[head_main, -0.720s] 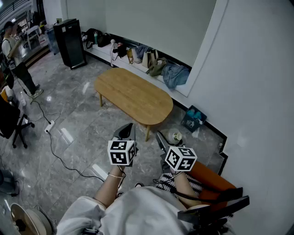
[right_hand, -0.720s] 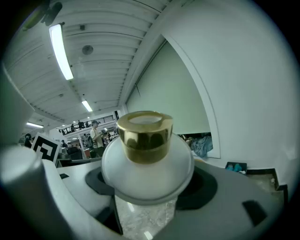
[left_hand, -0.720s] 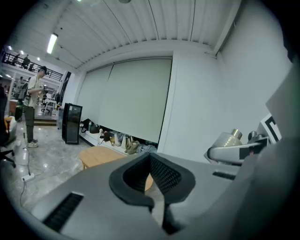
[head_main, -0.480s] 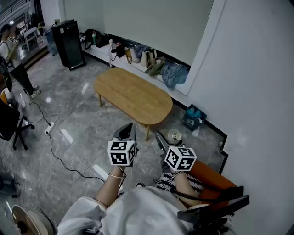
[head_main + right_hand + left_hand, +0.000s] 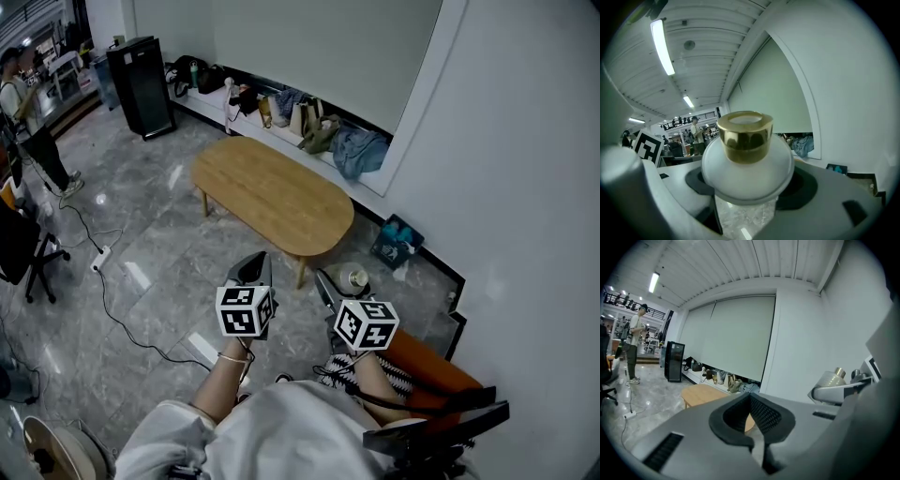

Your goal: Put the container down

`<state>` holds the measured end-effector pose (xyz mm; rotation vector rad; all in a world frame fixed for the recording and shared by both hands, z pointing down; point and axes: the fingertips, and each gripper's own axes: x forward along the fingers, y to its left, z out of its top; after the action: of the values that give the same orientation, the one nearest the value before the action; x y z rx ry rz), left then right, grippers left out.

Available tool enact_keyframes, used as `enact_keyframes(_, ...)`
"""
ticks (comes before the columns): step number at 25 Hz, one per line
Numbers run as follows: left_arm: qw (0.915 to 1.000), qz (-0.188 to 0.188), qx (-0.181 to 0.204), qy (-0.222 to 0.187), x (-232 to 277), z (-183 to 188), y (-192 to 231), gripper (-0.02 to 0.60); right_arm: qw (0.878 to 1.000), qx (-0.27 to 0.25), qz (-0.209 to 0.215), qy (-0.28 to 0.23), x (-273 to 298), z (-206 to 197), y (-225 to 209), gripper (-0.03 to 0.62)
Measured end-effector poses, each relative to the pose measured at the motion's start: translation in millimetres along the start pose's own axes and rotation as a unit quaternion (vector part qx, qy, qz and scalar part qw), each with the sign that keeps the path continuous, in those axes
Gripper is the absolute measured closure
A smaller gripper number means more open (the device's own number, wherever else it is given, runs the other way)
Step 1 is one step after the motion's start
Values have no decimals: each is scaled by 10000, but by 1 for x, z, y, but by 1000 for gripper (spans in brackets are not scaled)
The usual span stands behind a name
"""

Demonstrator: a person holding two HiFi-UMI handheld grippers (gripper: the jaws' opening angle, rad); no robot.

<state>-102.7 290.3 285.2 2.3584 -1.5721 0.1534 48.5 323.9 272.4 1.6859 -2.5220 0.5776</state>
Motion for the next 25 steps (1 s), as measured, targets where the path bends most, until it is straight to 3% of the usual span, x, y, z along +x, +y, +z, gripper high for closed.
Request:
enact_keyframes(12, 9997, 91, 152, 160, 23, 5, 5, 574, 9987, 458, -201, 122, 17, 6, -41, 253)
enact_keyframes(25, 9997, -16, 221, 131, 64, 16, 15, 574, 9984, 348, -397, 193, 55, 10, -62, 253)
